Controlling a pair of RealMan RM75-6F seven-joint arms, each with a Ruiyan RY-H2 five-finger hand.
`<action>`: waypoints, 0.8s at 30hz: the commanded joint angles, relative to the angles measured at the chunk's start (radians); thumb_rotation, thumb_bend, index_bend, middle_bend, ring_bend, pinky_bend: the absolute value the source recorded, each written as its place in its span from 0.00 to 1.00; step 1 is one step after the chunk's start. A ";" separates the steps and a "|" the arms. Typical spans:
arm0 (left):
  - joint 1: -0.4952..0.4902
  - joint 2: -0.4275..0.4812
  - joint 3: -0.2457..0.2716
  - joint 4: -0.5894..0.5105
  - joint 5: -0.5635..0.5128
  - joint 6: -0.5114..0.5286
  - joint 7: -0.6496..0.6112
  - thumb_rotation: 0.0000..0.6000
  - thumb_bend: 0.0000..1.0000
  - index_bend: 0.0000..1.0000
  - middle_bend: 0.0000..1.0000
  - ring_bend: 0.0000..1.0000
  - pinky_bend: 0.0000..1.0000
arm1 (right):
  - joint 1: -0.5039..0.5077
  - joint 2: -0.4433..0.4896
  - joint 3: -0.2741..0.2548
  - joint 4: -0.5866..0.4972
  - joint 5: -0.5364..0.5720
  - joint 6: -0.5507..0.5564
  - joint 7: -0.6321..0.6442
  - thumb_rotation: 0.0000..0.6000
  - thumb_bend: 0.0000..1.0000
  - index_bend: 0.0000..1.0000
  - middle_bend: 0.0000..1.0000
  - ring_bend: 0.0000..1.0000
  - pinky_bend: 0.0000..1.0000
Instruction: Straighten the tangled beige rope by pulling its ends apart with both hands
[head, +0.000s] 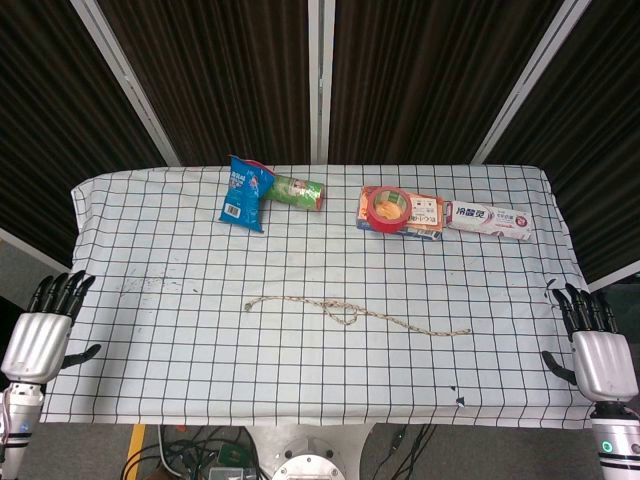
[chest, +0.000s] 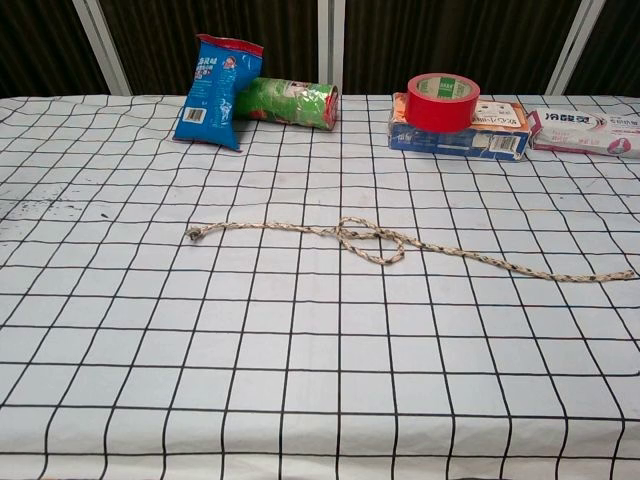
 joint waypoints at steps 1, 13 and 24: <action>0.000 0.001 0.001 -0.001 0.001 0.000 0.001 1.00 0.00 0.04 0.01 0.00 0.03 | 0.000 0.000 0.000 0.000 -0.001 0.001 0.000 1.00 0.14 0.00 0.00 0.00 0.00; 0.000 0.015 -0.004 -0.016 0.003 0.011 -0.001 1.00 0.00 0.04 0.01 0.00 0.04 | 0.003 0.003 0.004 -0.005 0.001 -0.003 0.001 1.00 0.15 0.00 0.00 0.00 0.00; -0.036 0.002 -0.009 -0.037 0.011 -0.035 0.017 1.00 0.00 0.04 0.03 0.00 0.05 | 0.012 0.014 0.007 -0.028 0.000 -0.011 -0.019 1.00 0.15 0.00 0.00 0.00 0.00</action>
